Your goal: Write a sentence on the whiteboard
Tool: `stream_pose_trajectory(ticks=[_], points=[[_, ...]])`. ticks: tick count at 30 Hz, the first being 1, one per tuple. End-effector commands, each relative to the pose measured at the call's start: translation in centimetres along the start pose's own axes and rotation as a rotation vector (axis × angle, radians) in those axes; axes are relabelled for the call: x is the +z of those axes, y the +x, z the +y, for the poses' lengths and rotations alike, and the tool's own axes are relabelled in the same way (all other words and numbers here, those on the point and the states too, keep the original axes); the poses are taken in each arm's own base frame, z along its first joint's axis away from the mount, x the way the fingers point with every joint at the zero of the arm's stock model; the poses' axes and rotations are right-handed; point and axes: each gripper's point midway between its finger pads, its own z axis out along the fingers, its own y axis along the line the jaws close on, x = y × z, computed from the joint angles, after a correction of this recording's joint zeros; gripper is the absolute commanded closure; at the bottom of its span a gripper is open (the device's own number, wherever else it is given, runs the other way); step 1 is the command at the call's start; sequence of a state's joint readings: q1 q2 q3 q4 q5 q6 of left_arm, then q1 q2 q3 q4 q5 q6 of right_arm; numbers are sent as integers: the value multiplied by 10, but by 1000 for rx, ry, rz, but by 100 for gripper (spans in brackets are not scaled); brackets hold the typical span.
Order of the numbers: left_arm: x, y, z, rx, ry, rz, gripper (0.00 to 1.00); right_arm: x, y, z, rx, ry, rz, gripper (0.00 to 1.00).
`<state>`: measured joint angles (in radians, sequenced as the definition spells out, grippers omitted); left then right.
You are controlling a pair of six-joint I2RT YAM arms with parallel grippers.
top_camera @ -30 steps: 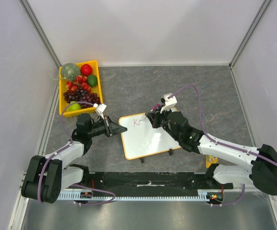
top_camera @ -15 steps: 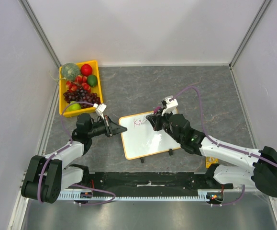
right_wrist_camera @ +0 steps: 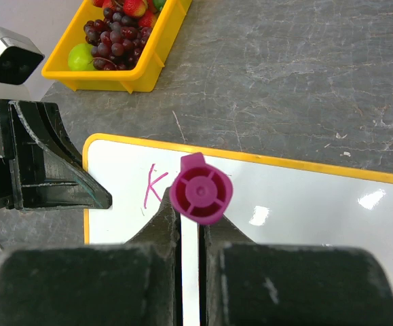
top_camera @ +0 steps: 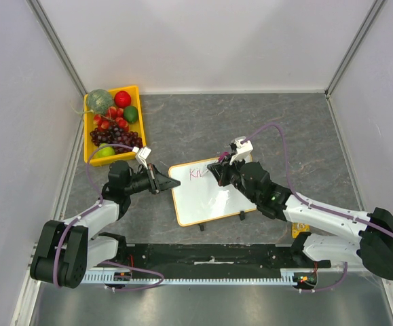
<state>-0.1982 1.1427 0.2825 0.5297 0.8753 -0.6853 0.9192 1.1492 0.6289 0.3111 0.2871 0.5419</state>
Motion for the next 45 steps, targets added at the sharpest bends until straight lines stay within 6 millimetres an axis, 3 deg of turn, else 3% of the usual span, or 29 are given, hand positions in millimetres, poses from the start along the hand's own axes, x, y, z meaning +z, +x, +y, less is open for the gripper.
stream_pose_trajectory(ticks=[1,17,29,45], points=[[-1,9,25,24,-100,7,98,5,-8,-5,-11,43,-23,100],[-2,10,25,21,-100,9,98,10,-27,-5,-13,74,-68,100],[-1,10,25,22,-101,8,98,9,-30,-13,-24,111,-66,100],[-1,10,25,23,-100,9,98,4,-2,-18,-12,90,-1,100]])
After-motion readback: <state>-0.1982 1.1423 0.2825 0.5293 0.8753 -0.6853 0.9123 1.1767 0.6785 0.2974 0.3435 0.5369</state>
